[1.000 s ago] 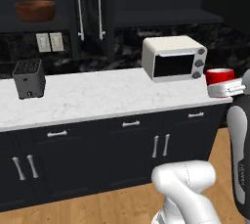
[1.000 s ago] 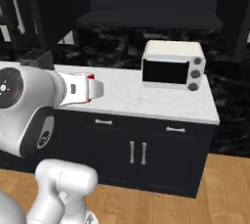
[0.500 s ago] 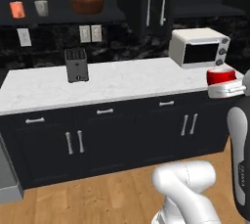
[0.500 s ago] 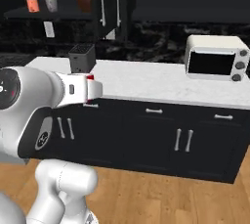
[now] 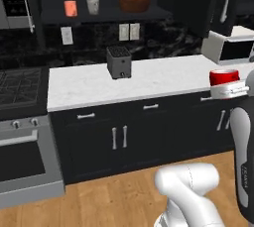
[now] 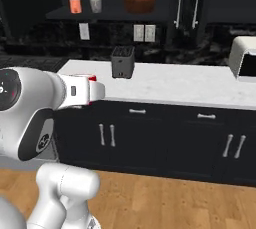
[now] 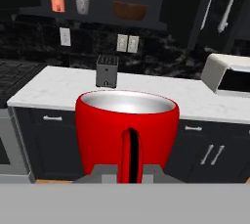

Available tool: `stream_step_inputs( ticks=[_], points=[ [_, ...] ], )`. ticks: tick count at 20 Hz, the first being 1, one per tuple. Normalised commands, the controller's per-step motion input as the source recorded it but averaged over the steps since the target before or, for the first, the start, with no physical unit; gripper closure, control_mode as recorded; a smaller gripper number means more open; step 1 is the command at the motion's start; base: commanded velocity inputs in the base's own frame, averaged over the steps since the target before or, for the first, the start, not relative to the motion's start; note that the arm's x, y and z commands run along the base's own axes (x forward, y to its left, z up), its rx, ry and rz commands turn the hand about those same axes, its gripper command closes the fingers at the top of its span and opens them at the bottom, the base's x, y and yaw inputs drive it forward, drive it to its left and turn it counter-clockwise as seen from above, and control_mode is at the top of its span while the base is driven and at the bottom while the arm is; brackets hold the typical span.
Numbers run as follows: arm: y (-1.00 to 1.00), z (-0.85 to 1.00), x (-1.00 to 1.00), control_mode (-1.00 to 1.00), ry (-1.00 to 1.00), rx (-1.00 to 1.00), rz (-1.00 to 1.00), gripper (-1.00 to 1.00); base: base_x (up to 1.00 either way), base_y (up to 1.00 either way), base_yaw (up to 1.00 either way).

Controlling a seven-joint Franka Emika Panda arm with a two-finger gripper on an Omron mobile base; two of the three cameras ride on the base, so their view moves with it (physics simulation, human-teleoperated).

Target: Gather all objects into one cabinet and sort the glasses and bowls to opposite sides.

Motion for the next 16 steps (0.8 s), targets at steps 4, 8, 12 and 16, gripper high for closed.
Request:
stream_step_inputs(
  ticks=[4,8,12,16],
  points=[
    [0.0,0.0,0.0,1.0,0.0,0.0,0.0,1.0,-0.05,1.0,-0.01],
    [0.0,0.0,0.0,1.0,0.0,0.0,0.0,1.0,0.14,0.91,0.0],
    [0.0,0.0,0.0,1.0,0.0,0.0,0.0,1.0,0.54,0.47,0.03],
    [0.0,0.0,0.0,1.0,0.0,0.0,0.0,1.0,0.99,-0.06,0.02]
  ],
)
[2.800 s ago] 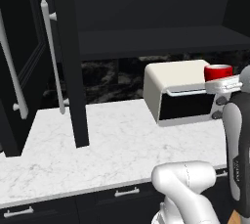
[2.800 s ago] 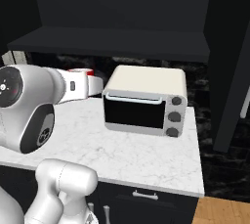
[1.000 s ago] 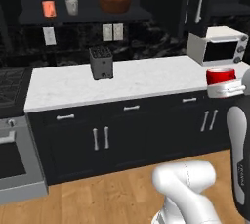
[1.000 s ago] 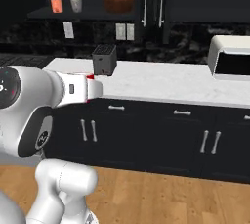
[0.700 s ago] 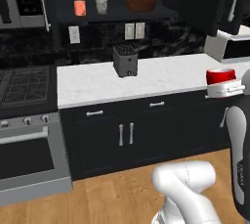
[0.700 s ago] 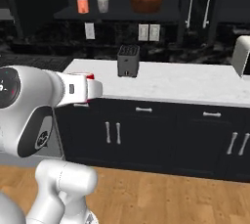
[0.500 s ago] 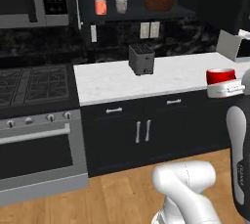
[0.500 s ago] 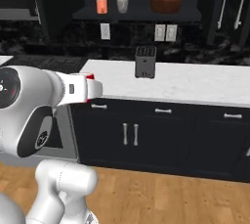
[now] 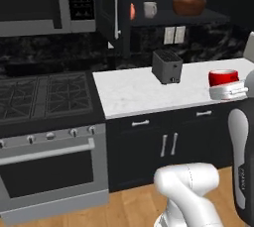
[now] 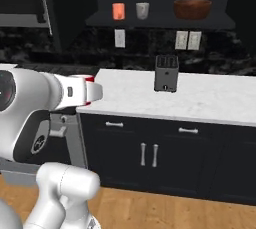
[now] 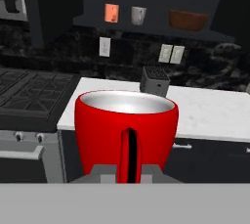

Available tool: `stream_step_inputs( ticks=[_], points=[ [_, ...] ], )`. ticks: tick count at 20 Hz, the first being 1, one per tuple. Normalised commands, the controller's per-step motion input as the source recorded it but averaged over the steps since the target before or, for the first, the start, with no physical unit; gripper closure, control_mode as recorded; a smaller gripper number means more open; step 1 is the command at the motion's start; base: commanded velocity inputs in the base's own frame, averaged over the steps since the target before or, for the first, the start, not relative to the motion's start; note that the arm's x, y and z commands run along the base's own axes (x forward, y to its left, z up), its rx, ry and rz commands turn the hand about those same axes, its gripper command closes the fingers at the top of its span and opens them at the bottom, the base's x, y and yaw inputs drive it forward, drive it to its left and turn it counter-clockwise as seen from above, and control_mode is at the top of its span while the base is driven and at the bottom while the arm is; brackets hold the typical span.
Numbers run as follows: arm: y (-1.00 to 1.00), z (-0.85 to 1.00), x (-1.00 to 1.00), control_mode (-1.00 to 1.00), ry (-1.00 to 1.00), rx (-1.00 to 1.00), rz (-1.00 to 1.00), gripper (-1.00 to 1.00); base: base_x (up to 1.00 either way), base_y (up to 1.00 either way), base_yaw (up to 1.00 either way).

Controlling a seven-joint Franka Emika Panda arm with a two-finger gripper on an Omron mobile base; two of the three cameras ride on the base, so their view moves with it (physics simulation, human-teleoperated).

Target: Gather all objects into one cabinet and sort the glasses and bowls to opposite sides.

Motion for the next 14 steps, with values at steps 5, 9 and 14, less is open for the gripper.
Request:
stream_step_inputs(
  ticks=[5,9,14],
  points=[
    [0.0,0.0,0.0,1.0,0.0,0.0,0.0,1.0,1.0,-0.32,0.01],
    [0.0,0.0,0.0,1.0,0.0,0.0,0.0,1.0,1.0,-0.05,0.02],
    [0.0,0.0,0.0,1.0,0.0,0.0,0.0,1.0,0.93,-0.01,0.02]
  ],
)
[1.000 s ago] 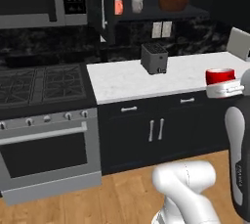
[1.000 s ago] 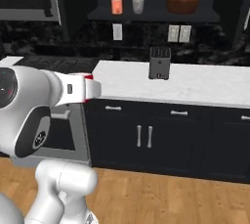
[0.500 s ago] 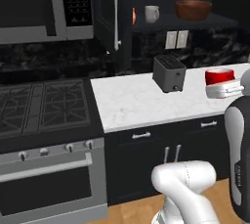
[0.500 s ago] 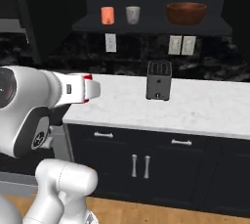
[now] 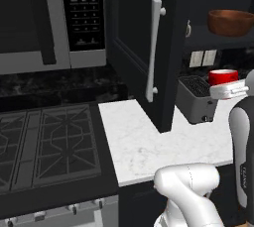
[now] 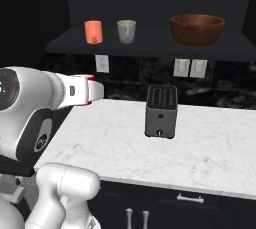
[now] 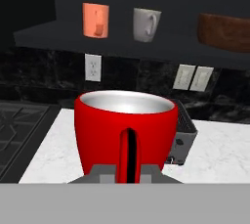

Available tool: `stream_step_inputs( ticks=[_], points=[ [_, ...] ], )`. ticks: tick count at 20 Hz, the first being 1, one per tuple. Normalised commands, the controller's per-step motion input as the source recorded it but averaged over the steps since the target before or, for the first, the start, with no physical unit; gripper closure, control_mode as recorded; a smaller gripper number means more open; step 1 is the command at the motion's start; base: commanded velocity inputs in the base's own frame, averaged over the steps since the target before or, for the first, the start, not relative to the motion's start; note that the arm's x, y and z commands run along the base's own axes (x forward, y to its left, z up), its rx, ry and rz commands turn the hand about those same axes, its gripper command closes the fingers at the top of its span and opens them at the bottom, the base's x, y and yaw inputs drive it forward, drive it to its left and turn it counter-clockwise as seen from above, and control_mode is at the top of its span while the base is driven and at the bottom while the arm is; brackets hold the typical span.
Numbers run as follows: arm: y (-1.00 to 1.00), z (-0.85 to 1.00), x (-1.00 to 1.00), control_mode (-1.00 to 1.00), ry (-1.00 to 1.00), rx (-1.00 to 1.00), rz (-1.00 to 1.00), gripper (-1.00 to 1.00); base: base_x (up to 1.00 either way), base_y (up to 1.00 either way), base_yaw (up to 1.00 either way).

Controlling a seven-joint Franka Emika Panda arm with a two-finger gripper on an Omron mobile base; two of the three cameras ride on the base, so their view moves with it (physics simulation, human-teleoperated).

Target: Gather all objects into one cabinet and sort the glasses and bowls to opposite sides.

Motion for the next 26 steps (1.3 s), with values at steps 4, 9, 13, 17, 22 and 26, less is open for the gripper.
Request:
stream_step_inputs(
  ticks=[4,9,13,17,22,26],
  points=[
    [0.0,0.0,0.0,1.0,0.0,0.0,0.0,1.0,0.87,0.0,0.01],
    [0.0,0.0,0.0,1.0,0.0,0.0,0.0,1.0,0.54,0.0,0.0],
    [0.0,0.0,0.0,1.0,0.0,0.0,0.0,1.0,0.36,0.0,0.0],
    [0.0,0.0,0.0,1.0,0.0,0.0,0.0,1.0,0.01,0.01,0.0],
    [0.0,0.0,0.0,1.0,0.0,0.0,0.0,1.0,0.0,0.12,0.0],
    [0.0,0.0,0.0,1.0,0.0,0.0,0.0,1.0,0.0,0.05,0.0]
  ],
)
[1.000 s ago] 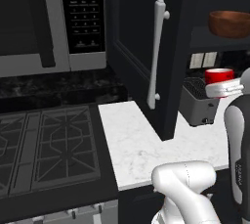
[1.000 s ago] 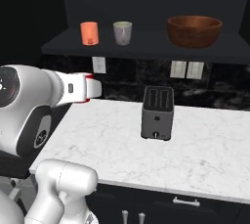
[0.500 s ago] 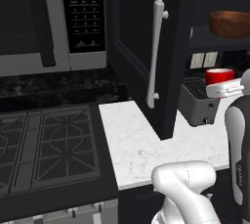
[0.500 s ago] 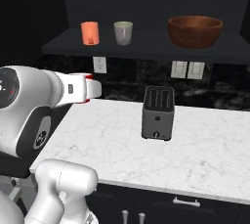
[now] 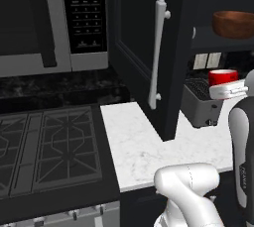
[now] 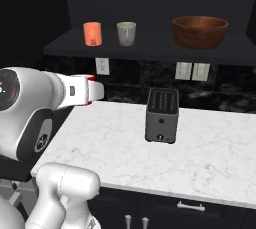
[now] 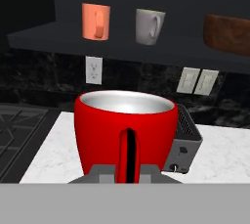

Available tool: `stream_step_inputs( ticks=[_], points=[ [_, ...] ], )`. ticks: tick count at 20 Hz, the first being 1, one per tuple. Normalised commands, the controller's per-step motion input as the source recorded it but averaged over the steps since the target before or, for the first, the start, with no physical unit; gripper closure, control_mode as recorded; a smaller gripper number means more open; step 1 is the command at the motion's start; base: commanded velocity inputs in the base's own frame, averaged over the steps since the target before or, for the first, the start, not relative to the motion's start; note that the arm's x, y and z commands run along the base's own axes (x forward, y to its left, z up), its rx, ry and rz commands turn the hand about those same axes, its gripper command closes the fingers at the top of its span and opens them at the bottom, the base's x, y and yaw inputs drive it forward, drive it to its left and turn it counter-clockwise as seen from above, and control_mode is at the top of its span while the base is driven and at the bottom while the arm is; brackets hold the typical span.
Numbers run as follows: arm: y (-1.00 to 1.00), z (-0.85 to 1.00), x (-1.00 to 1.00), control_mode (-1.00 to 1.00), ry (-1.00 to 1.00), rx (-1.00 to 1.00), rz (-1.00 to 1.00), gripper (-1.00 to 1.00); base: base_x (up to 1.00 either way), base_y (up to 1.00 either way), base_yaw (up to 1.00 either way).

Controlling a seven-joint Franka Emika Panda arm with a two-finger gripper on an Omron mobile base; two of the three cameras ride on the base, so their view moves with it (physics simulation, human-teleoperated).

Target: Gather all objects into one cabinet and sort the glasses and bowls to opposite sides.

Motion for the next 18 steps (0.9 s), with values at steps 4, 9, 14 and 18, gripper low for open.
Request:
stream_step_inputs(
  ticks=[4,9,14,18],
  points=[
    [0.11,0.14,0.0,-1.0,-0.16,-0.04,0.0,1.0,0.0,0.0,0.0],
    [0.03,0.23,0.0,-1.0,-0.21,-0.02,0.0,1.0,0.0,0.0,0.0],
    [0.0,0.3,0.0,-1.0,-0.16,0.0,0.0,1.0,0.0,0.0,0.0],
    [0.0,0.4,0.0,-1.0,-0.12,0.0,0.04,1.0,0.0,0.0,0.0]
  ],
)
